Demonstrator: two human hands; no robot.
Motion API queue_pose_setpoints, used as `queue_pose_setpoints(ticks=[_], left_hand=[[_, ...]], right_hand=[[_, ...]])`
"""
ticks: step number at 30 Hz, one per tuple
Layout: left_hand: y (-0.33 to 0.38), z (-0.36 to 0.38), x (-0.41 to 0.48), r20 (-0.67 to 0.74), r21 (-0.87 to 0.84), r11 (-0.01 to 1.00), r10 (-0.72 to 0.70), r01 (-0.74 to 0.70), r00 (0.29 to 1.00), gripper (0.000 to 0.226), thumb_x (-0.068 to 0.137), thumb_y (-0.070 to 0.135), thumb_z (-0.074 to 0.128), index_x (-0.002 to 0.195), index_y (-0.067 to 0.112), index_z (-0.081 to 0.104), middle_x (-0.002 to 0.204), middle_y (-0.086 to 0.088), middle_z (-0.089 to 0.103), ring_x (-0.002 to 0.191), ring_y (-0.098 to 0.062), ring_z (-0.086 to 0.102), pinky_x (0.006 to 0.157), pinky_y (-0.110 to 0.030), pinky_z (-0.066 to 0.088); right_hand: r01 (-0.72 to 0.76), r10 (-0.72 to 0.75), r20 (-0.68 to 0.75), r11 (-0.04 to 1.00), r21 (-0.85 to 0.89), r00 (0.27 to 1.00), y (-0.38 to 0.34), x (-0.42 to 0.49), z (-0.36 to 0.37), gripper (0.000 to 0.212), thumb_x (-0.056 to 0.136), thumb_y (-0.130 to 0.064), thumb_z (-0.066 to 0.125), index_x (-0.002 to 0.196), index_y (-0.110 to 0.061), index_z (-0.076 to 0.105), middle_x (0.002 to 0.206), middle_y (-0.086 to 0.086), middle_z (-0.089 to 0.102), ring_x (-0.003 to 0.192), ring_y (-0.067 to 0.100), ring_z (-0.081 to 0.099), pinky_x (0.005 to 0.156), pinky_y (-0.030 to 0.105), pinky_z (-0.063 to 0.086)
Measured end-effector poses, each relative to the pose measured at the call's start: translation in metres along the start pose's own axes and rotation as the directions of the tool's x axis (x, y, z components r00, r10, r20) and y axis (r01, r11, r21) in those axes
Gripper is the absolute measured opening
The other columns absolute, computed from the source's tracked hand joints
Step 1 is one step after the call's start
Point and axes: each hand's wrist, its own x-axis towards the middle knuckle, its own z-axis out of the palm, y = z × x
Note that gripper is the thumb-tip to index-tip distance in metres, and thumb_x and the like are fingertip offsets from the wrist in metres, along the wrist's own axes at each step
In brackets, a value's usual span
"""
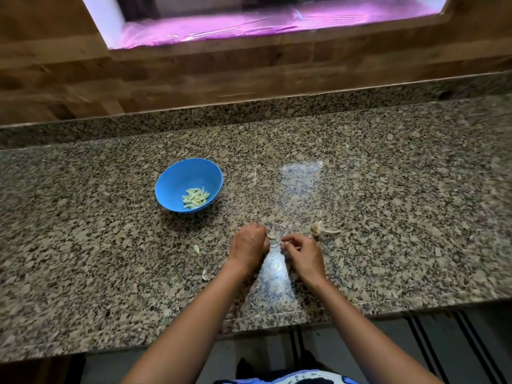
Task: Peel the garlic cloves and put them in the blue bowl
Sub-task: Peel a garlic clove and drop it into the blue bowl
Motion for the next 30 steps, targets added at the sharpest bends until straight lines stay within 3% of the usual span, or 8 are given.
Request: queue_pose_setpoints(ticks=[4,9,12,17,19,22,27,30], left_hand=[[-0.006,-0.017,-0.004,-0.074,-0.216,0.969,-0.138,0.119,0.988,0.008,0.091,0.015,0.056,0.09,0.009,0.062,0.082,-0.002,0.064,0.07,-0.011,0.061,0.063,-0.021,0.054],[-0.063,-0.051,-0.029,-0.241,-0.352,0.86,-0.465,0.37,0.852,0.004,0.089,0.012,0.06,0.089,0.01,0.064,0.079,0.0,0.065,0.06,-0.005,0.057,0.046,-0.011,0.041],[-0.096,-0.049,-0.049,-0.194,-0.197,0.831,-0.553,0.52,0.81,0.013,0.09,0.012,0.059,0.1,0.007,0.066,0.092,-0.008,0.069,0.073,-0.015,0.061,0.063,-0.026,0.053],[-0.055,-0.013,-0.059,-0.368,-0.306,0.932,-0.302,0.192,0.879,0.032,0.099,0.018,0.044,0.129,0.012,0.053,0.128,-0.002,0.056,0.107,-0.011,0.054,0.093,-0.029,0.048],[-0.026,0.008,-0.058,-0.205,-0.343,0.93,-0.208,0.129,0.956,0.047,0.102,0.031,0.029,0.147,0.019,0.02,0.152,0.007,0.019,0.139,-0.008,0.023,0.115,-0.029,0.022],[-0.009,0.034,-0.039,-0.051,-0.219,0.961,-0.182,0.167,0.982,0.06,0.097,0.051,0.008,0.143,0.02,-0.014,0.153,0.004,-0.015,0.144,-0.011,-0.009,0.118,-0.028,-0.005],[0.005,0.033,0.005,0.107,-0.105,0.994,0.036,-0.024,0.994,0.078,0.082,0.071,-0.003,0.145,0.025,-0.014,0.156,-0.001,-0.011,0.145,-0.015,-0.008,0.119,-0.034,-0.002],[0.009,0.023,0.018,0.228,-0.115,0.973,0.223,-0.202,0.948,0.068,0.09,0.067,0.024,0.149,0.035,0.014,0.158,0.004,0.004,0.145,-0.017,0.003,0.118,-0.041,0.01]], right_hand=[[0.027,-0.026,0.007,0.999,-0.019,1.0,-0.007,0.004,0.006,0.021,0.092,-0.014,0.054,0.11,-0.016,0.064,0.094,0.001,0.069,0.065,0.013,0.062,0.054,0.023,0.051],[0.076,-0.077,-0.034,0.996,-0.045,0.996,-0.008,0.007,0.012,0.024,0.094,-0.012,0.05,0.115,-0.013,0.061,0.104,0.004,0.067,0.064,0.012,0.057,0.052,0.021,0.046],[0.177,-0.198,-0.124,0.971,-0.163,0.972,-0.003,0.005,0.016,0.022,0.091,-0.01,0.054,0.111,-0.013,0.063,0.109,0.001,0.064,0.093,0.009,0.055,0.078,0.017,0.041],[0.424,-0.482,-0.27,0.872,-0.246,0.834,0.006,-0.001,0.016,0.031,0.08,0.004,0.06,0.106,-0.01,0.065,0.109,0.003,0.063,0.107,0.017,0.056,0.094,0.029,0.045],[0.441,-0.536,-0.335,0.838,-0.322,0.775,0.01,0.003,0.008,0.034,0.078,0.001,0.06,0.109,-0.012,0.064,0.116,0.003,0.06,0.116,0.016,0.048,0.098,0.034,0.042],[0.318,-0.448,-0.383,0.878,-0.357,0.807,0.019,0.009,-0.01,0.036,0.081,-0.006,0.06,0.115,-0.014,0.061,0.125,0.005,0.055,0.121,0.02,0.044,0.097,0.046,0.045],[0.191,-0.304,-0.249,0.899,-0.393,0.92,0.037,0.017,-0.029,0.045,0.086,-0.014,0.061,0.13,-0.016,0.051,0.139,0.005,0.044,0.131,0.021,0.037,0.109,0.033,0.026],[0.193,-0.304,-0.286,0.914,-0.357,0.909,0.032,0.015,-0.032,0.042,0.089,-0.013,0.057,0.13,-0.012,0.051,0.137,0.006,0.045,0.13,0.019,0.038,0.107,0.03,0.028]])
